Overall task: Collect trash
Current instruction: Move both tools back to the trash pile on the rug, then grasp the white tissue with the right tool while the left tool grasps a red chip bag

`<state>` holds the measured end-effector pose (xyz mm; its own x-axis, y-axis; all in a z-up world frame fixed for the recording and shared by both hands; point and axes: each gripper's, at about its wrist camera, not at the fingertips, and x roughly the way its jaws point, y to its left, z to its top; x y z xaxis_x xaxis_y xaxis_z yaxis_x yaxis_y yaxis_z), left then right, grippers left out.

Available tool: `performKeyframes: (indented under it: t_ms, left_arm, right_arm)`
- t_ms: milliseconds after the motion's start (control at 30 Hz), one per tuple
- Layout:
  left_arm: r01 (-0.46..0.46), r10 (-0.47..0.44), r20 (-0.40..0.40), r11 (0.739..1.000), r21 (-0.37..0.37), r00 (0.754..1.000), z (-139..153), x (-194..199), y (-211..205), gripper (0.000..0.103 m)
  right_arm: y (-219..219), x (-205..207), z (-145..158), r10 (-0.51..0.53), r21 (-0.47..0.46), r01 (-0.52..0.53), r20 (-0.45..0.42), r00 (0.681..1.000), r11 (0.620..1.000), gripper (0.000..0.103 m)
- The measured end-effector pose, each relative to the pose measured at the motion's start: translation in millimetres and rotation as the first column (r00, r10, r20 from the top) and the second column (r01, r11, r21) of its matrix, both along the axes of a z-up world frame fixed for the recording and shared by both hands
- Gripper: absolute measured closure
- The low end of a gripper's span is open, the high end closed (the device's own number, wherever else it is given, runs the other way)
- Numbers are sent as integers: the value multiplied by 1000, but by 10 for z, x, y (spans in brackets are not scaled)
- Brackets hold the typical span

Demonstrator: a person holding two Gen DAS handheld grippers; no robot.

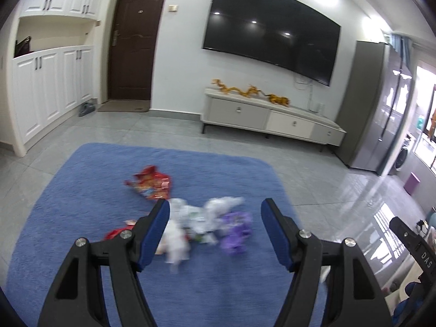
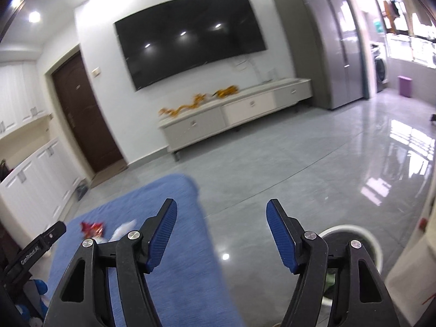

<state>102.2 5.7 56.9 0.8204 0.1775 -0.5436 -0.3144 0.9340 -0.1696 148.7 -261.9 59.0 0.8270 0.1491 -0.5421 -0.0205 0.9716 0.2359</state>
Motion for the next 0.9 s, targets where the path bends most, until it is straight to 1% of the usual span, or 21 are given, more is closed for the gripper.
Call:
performKeyframes:
  t_ms: [100, 167, 233, 300, 367, 400, 433, 500, 567, 633, 667, 733, 800, 833, 900]
  left_arm:
    - [-50, 50, -10, 999, -12, 999, -120, -91, 351, 35]
    - [-88, 88, -17, 996, 2, 996, -220, -161, 612, 35]
    - [-103, 104, -35, 995, 13, 994, -337, -173, 838, 35]
    - [-95, 97, -77, 995, 21, 992, -526, -161, 1071, 35]
    - [-82, 84, -98, 996, 30, 992, -671, -166, 1222, 35]
    - [-67, 69, -103, 997, 26, 992, -717, -169, 1275, 35]
    - [-38, 39, -107, 999, 13, 994, -787, -183, 1348, 35]
    - [0, -1, -115, 1000, -5, 993, -866, -189, 1430, 35]
    - [36, -40, -119, 999, -30, 992, -931, -192, 1480, 35]
    - [65, -73, -117, 995, -71, 991, -983, -190, 1531, 35]
    - [81, -92, -120, 992, -93, 988, -1011, -169, 1542, 35]
    - [93, -107, -130, 990, -107, 986, -1059, -126, 1574, 35]
    - [95, -114, -154, 987, -125, 981, -1136, -93, 1589, 35]
    - [102, -127, -167, 984, -148, 978, -1183, -74, 1594, 35]
    - [112, -141, -168, 979, -169, 976, -1203, -66, 1592, 35]
  right_arm:
    - [326, 8, -140, 66, -9, -66, -23, 998, 998, 36]
    - [510, 20, -193, 111, -12, -112, -31, 993, 994, 36]
    - [756, 16, -245, 163, -16, -164, -39, 986, 986, 36]
    - [1011, 44, -307, 222, -18, -223, -52, 974, 975, 38]
    - [1283, 77, -396, 295, -15, -297, -69, 953, 955, 40]
    - [1450, 97, -451, 339, -17, -341, -82, 937, 940, 41]
    - [1597, 139, -491, 374, -19, -377, -94, 923, 926, 42]
    - [1858, 168, -588, 432, -25, -438, -118, 894, 899, 47]
    - [2160, 195, -717, 502, -20, -510, -150, 852, 860, 50]
    - [2411, 200, -834, 552, -11, -562, -173, 816, 827, 52]
    - [2520, 209, -880, 568, -13, -579, -183, 803, 815, 53]
    - [2696, 237, -970, 590, -19, -606, -205, 781, 796, 55]
    - [2804, 278, -1042, 601, -24, -620, -225, 767, 784, 57]
    - [2851, 295, -1066, 602, -26, -623, -231, 764, 782, 58]
    - [2897, 310, -1116, 602, -29, -626, -242, 761, 780, 62]
